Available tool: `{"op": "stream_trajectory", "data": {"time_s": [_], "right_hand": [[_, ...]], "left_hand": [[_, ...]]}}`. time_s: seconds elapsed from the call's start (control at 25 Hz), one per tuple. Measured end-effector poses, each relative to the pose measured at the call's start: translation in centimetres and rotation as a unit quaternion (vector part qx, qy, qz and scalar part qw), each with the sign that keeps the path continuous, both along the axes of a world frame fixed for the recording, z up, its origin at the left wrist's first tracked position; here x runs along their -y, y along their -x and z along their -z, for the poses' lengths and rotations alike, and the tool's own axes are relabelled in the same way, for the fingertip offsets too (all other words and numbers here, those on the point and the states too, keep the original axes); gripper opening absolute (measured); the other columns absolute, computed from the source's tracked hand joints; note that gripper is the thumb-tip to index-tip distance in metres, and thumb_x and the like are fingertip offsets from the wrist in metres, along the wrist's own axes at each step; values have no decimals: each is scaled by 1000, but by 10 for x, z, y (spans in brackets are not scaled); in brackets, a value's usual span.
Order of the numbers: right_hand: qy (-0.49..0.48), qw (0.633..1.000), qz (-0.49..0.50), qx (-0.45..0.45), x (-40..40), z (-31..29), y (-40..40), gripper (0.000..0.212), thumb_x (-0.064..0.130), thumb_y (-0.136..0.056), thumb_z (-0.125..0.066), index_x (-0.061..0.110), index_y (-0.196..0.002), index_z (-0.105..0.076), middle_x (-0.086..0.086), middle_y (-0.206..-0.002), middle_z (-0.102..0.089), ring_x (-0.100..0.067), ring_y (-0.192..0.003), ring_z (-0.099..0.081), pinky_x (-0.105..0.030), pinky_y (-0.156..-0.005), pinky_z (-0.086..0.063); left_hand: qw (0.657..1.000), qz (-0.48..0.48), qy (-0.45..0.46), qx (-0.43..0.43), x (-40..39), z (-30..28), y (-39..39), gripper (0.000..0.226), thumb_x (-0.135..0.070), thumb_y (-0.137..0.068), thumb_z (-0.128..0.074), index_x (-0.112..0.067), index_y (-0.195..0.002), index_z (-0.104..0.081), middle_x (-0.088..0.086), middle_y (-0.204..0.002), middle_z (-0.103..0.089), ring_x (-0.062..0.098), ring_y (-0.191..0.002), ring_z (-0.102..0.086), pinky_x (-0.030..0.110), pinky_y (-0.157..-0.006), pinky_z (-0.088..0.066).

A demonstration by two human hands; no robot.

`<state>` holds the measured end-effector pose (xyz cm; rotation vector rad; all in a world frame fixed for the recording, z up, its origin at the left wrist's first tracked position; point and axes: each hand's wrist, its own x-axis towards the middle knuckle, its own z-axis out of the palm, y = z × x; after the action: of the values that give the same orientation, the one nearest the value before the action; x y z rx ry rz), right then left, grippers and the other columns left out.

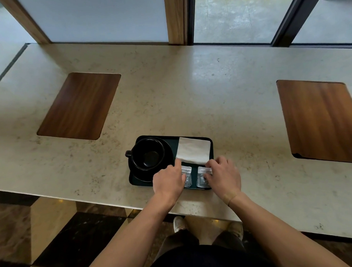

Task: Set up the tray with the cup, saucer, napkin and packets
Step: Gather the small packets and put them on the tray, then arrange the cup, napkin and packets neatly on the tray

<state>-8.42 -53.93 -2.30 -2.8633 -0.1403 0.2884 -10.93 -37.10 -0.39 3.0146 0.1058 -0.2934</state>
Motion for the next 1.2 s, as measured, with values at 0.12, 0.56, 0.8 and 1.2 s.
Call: {"op": "stream_trajectory", "data": {"time_s": [0.12,0.56,0.8,1.2], "right_hand": [[-20,1000,7,21,-1,-1,3,25,37,-89,-61,28,-112,-61,2,-108,-56,-18,-95,-48,-31,-79,-45],[-140,985,31,93,-4,-23,12,19,14,-84,-68,21,-102,-68,5,-95,-63,-14,-85,-56,-22,-63,-41],[-170,983,-34,65,0,-24,-4,24,17,-85,-65,25,-107,-65,8,-96,-61,-10,-85,-54,-25,-60,-45],[-178,981,-76,-13,-25,-24,-23,37,25,-89,-58,33,-125,-56,12,-112,-58,-7,-85,-52,-27,-64,-43]], "left_hand": [[1000,18,0,16,-2,-5,3,36,-44,-98,-43,-21,-125,-39,2,-95,-66,25,-75,-67,30,-51,-35],[961,-28,240,137,-61,-19,16,15,-31,-94,-58,-23,-107,-58,-14,-71,-57,5,-57,-55,25,-49,-48],[941,-123,258,182,-82,-27,28,13,-24,-92,-63,-19,-104,-61,-9,-72,-62,4,-60,-58,23,-52,-50],[918,-233,275,164,-128,-27,39,17,-27,-91,-65,-21,-107,-61,-9,-81,-63,5,-66,-61,20,-60,-50]]}}
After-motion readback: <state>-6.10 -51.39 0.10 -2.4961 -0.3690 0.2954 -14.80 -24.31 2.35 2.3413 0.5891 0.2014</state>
